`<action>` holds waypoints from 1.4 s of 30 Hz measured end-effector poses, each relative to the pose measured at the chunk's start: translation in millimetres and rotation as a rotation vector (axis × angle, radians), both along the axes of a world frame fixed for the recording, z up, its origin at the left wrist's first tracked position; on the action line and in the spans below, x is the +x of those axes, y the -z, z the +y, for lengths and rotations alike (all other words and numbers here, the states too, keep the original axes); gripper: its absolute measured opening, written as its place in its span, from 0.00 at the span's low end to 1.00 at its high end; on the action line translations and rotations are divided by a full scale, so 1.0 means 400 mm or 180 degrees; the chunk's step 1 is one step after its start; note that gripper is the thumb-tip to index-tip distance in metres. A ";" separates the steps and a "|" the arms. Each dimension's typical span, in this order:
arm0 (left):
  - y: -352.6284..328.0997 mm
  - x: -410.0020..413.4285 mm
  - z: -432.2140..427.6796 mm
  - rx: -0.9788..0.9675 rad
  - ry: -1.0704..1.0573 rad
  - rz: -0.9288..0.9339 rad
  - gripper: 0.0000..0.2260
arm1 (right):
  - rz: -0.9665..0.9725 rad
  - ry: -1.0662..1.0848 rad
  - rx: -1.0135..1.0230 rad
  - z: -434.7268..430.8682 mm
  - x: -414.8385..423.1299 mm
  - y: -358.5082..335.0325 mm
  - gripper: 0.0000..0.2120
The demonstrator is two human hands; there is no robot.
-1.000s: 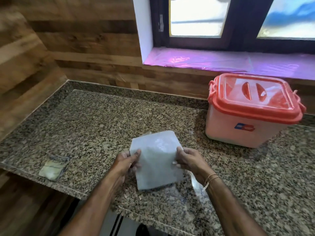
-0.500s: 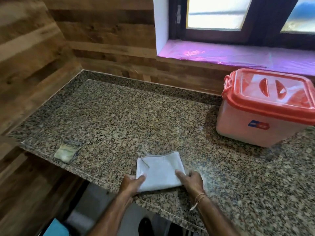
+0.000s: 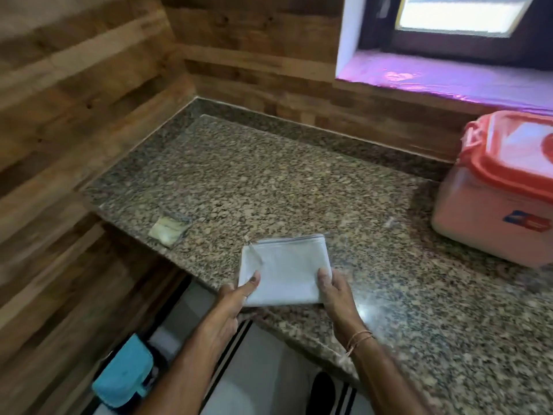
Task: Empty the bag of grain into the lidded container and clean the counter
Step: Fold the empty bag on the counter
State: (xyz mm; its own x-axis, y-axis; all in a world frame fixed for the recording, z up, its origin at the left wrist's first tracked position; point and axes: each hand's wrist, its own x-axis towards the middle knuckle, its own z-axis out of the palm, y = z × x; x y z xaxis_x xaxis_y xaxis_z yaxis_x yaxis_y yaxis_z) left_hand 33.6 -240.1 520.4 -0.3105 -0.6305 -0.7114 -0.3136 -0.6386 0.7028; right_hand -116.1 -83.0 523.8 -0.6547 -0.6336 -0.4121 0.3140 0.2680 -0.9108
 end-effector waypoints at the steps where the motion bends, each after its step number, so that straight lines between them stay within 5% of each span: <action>1: -0.004 0.046 -0.010 -0.0085 -0.0085 0.0009 0.14 | 0.0043 -0.0100 0.0028 -0.023 0.040 0.005 0.20; 17: 0.082 1.124 -0.024 -0.0278 -0.2405 -0.0173 0.06 | 0.1049 -0.2121 0.0946 -0.360 0.932 0.084 0.10; 25: 0.197 1.372 -0.123 -0.0407 -0.3215 -0.0489 0.07 | 0.0875 -0.2967 0.1264 -0.579 1.187 0.195 0.07; 32: 0.497 1.476 -0.221 -0.0203 -0.3891 -0.0773 0.15 | 0.0975 -0.3153 0.1954 -0.733 1.307 0.577 0.11; 35: 0.683 1.511 -0.257 -0.0184 -0.3967 -0.0789 0.21 | 0.0736 -0.3241 0.2416 -0.761 1.351 0.816 0.33; 38: 0.867 1.528 -0.306 -0.0177 -0.3968 -0.0765 0.16 | 0.0466 -0.3490 0.2721 -0.791 1.403 1.051 0.50; 42: 1.086 1.547 -0.353 -0.0323 -0.3748 -0.0796 0.12 | -0.0112 -0.3333 0.2723 -0.815 1.477 1.322 0.41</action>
